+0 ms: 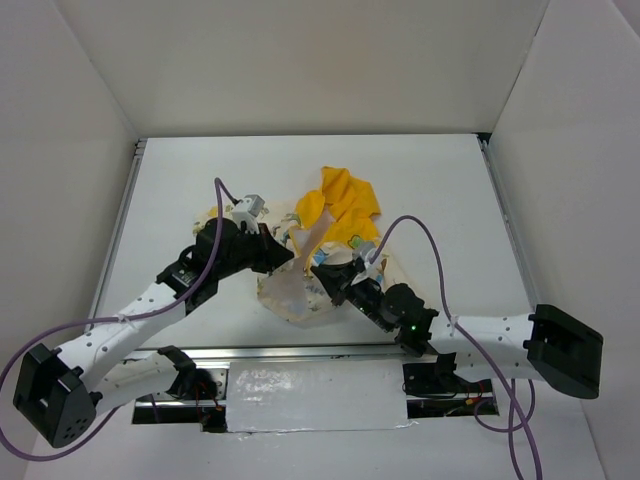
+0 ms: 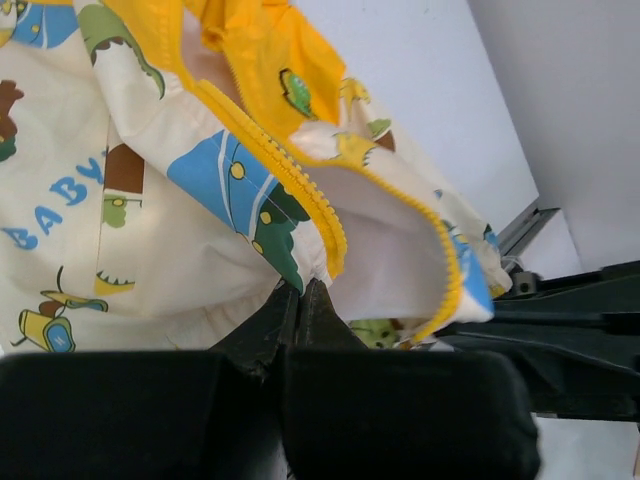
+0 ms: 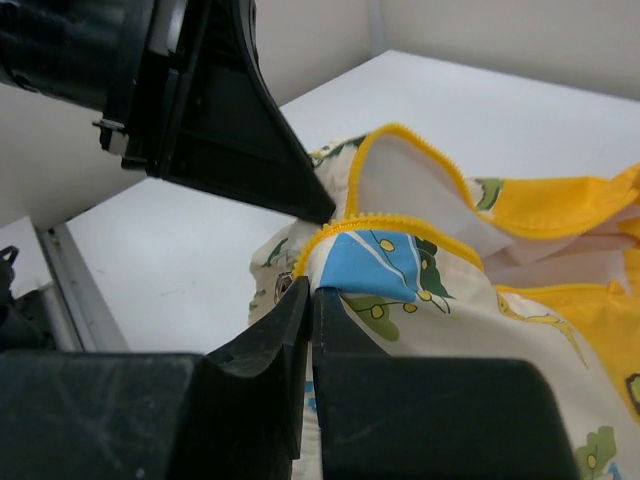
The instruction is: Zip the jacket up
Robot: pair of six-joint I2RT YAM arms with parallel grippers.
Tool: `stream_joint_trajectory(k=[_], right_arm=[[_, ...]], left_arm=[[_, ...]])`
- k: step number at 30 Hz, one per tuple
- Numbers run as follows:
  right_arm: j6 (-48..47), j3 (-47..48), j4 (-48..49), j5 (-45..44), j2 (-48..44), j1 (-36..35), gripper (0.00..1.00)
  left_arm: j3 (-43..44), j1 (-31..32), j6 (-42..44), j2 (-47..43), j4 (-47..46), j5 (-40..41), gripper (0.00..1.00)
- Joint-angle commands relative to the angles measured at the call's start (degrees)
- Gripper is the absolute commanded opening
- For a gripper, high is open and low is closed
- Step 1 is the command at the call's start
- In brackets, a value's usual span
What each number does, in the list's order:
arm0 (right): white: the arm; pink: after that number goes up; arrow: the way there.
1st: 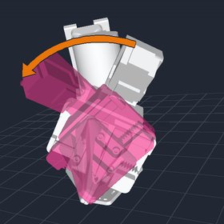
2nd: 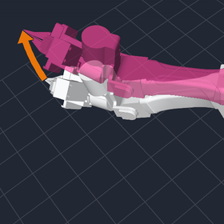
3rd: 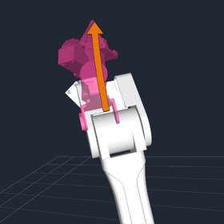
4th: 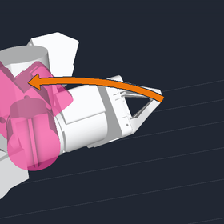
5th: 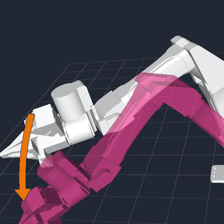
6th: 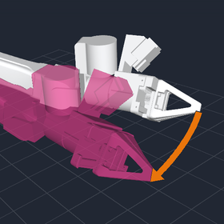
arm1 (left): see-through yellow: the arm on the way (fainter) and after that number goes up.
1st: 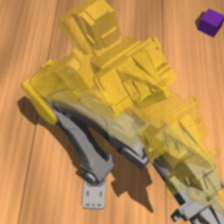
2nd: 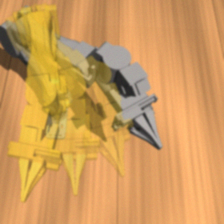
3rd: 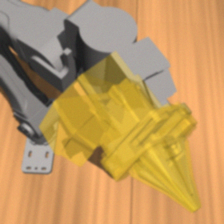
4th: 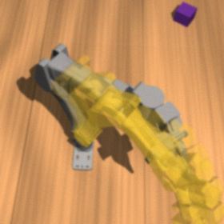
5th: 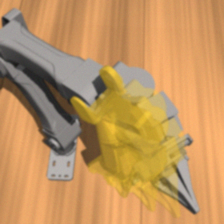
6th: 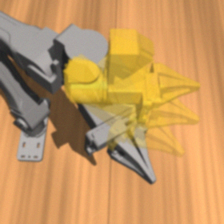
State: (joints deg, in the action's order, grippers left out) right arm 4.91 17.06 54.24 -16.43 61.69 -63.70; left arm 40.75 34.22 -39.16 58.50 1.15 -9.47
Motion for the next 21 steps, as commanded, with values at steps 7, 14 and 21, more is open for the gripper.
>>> stream_joint_trajectory(k=[7,14,21], right_arm=[[12.84,2.89,-4.76,-2.73,2.29,0.16,0.0],[16.89,2.54,-6.25,-5.64,2.47,1.21,0.0],[15.84,3.07,-7.74,-5.2,0.89,2.27,0.0]], left_arm=[[-0.14,0.06,2.07,-2.16,-6.42,-4.58,0.0],[-1.55,0.06,3.47,-3.3,-6.33,-6.96,0.0],[-1.55,0.06,4.7,-2.43,-4.23,-8.89,0.0]])
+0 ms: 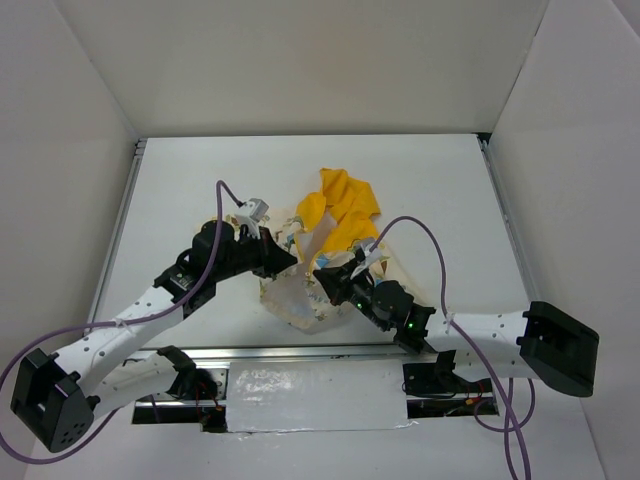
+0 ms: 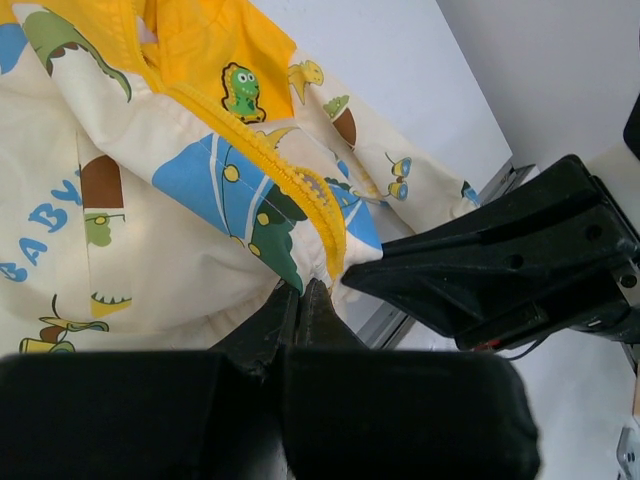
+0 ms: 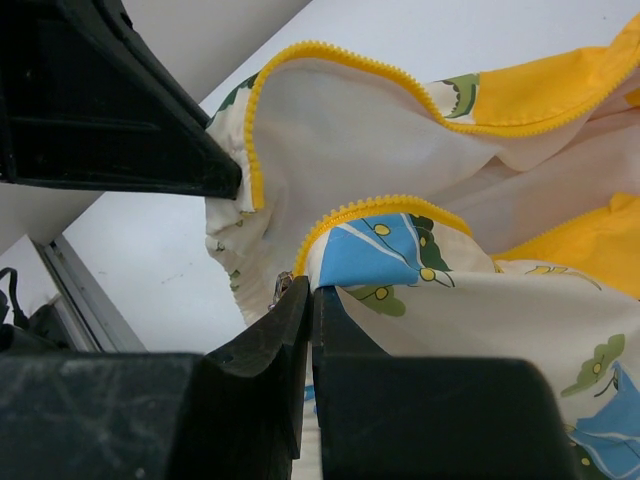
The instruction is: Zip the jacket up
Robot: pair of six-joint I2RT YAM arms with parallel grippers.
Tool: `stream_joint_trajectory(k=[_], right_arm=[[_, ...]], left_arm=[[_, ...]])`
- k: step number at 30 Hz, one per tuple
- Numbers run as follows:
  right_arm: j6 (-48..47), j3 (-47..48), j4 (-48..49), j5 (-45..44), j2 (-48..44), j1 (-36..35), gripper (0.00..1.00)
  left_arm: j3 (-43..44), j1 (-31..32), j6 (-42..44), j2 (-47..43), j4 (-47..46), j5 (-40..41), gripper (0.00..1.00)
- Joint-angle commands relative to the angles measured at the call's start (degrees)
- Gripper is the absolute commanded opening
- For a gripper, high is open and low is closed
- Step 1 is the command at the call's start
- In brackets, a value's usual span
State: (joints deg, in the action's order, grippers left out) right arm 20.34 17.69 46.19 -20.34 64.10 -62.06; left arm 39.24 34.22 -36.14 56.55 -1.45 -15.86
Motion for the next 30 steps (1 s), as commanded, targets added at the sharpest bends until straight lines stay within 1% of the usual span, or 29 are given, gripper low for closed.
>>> stream_joint_trajectory(k=[1,5,11,12,30], right_arm=[[0.4,2.78,-0.22,-0.94,-1.43,0.8,0.0],[0.58,3.22,-0.93,-0.32,-0.99,0.72,0.0],[1.55,3.14,-0.32,0.91,-0.29,0.8,0.0],[1.55,3.22,-0.49,1.09,-0.2,0.72,0.0],[1.11,3.22,-0.05,2.15,0.68,0.72,0.0]], left_arm=[[0.04,0.06,1.77,0.13,-1.19,-2.69,0.0],[0.66,0.15,2.13,1.71,1.19,-2.6,0.0],[0.57,0.5,2.39,2.68,1.28,-1.9,0.0],[0.66,0.5,2.48,2.86,2.76,-1.81,0.0],[0.22,0.68,2.56,3.91,2.07,-2.86,0.0]])
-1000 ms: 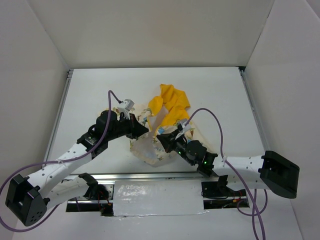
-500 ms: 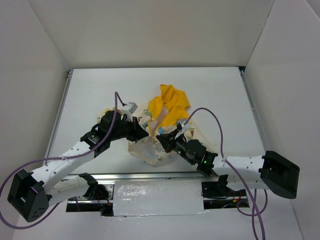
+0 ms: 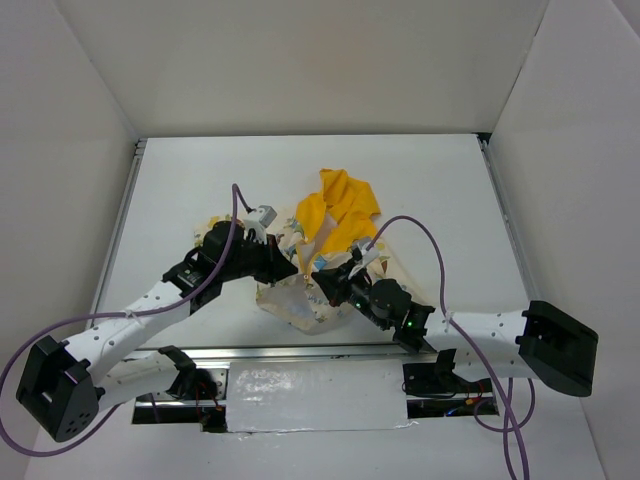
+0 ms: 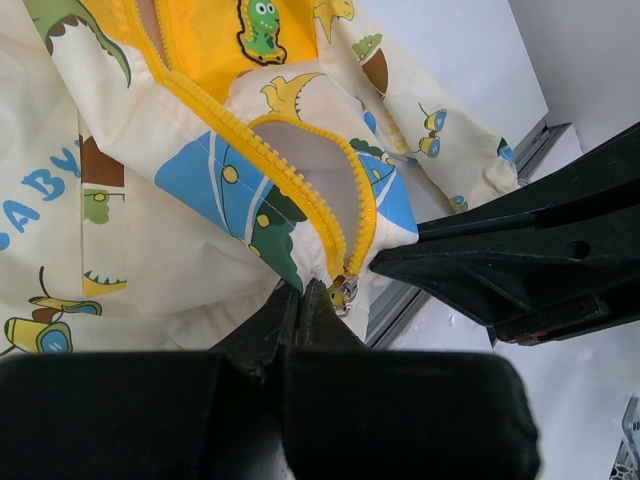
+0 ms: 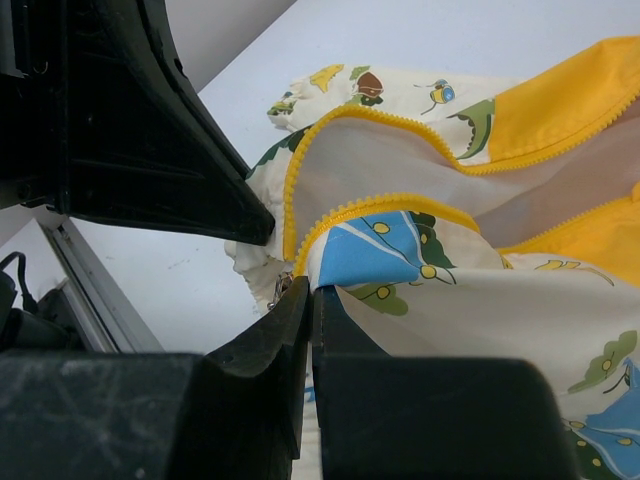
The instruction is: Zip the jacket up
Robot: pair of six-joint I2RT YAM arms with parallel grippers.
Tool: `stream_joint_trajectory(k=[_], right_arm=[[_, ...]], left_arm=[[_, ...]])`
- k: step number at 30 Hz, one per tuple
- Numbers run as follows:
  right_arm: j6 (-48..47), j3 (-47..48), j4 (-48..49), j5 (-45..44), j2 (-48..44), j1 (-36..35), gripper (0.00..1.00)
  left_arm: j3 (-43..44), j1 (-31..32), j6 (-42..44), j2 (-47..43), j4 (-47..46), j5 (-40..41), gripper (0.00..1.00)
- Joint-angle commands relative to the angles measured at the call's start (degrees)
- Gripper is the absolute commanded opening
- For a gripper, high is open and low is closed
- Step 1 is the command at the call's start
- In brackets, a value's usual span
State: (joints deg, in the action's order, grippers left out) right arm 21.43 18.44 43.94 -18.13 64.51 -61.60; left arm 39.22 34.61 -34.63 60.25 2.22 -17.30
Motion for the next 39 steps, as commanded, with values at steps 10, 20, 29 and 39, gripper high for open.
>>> stream_joint_trajectory(k=[10,20,29,39], right_arm=[[-0.42,3.01,1.85,-0.68,0.18,0.34,0.0],[-0.86,2.75,1.94,-1.64,-0.53,0.34,0.0],[-2.09,3.27,1.14,-2.52,-0.53,0.52,0.0],[-2.53,4.5,1.06,-2.35,0.53,0.52,0.0]], left_arm=[[-0.29,0.28,0.97,0.48,-1.69,-1.86,0.0],[0.15,0.2,1.23,1.27,-0.81,-1.25,0.0],[-0.64,0.28,0.88,1.19,-1.69,-4.4,0.0],[-1.08,0.37,1.41,1.8,-4.24,-8.1,0.0]])
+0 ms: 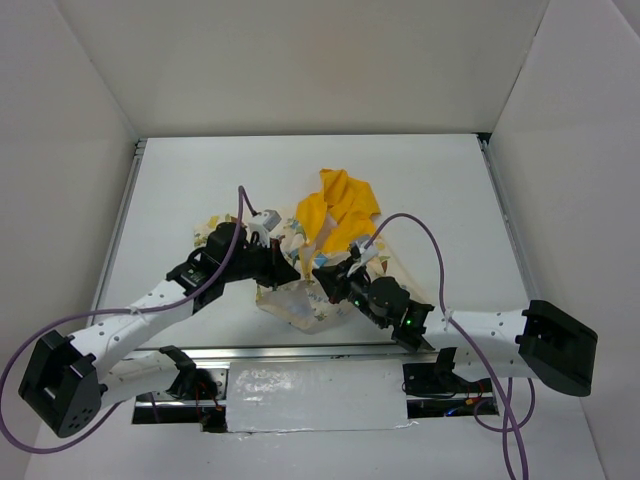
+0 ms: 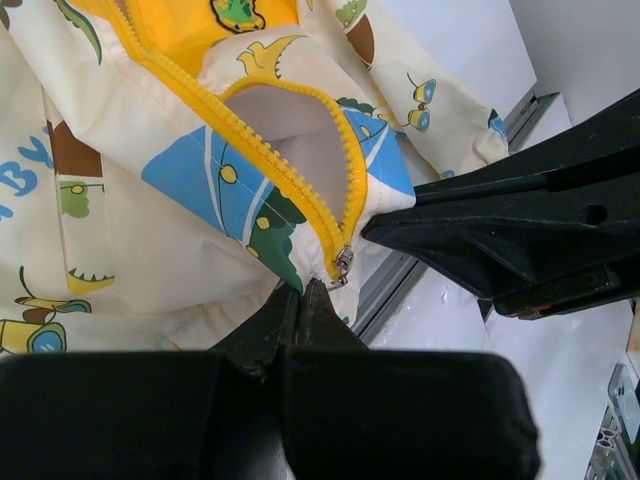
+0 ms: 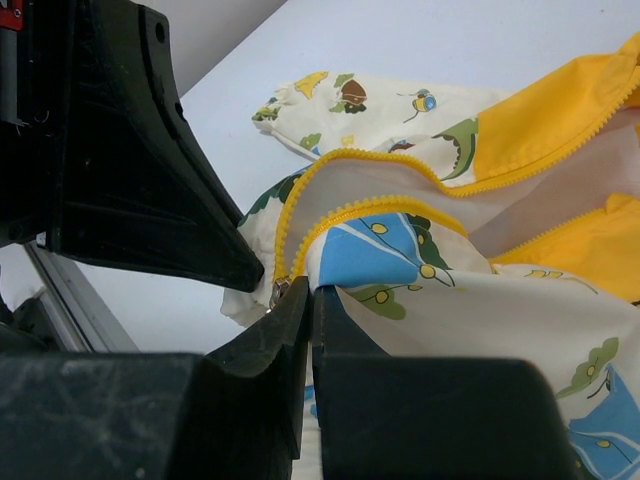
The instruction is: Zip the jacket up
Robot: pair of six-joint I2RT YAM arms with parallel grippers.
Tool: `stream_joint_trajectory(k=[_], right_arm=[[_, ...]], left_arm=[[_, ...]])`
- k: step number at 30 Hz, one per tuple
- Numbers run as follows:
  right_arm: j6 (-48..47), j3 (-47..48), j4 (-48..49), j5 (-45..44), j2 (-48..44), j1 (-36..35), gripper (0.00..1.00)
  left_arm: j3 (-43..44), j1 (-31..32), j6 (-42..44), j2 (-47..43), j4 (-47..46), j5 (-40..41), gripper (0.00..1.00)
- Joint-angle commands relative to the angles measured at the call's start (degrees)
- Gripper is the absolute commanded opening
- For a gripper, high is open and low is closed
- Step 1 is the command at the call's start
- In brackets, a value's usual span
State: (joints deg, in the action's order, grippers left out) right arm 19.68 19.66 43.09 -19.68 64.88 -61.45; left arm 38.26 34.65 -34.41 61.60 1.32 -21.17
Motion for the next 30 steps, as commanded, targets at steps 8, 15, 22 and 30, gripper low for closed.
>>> stream_joint_trajectory(k=[8,15,22,30], right_arm=[[-0.17,4.51,0.5,5.61,0.07,5.55,0.0],[2.28,10.12,-9.66,11.41,3.05,5.64,0.0],[10.46,6.1,-10.66,13.34,2.8,5.73,0.11],[13.62,7.4,-21.28,11.6,-1.95,5.64,0.28]], left_arm=[[0.41,2.6,2.59,2.73,-1.5,-2.14,0.0],[1.03,4.19,3.39,4.75,0.79,0.78,0.0],[-0.47,4.19,2.33,6.6,-2.82,-1.33,0.0],[-1.96,4.19,0.4,7.92,-6.15,-4.67,0.0]])
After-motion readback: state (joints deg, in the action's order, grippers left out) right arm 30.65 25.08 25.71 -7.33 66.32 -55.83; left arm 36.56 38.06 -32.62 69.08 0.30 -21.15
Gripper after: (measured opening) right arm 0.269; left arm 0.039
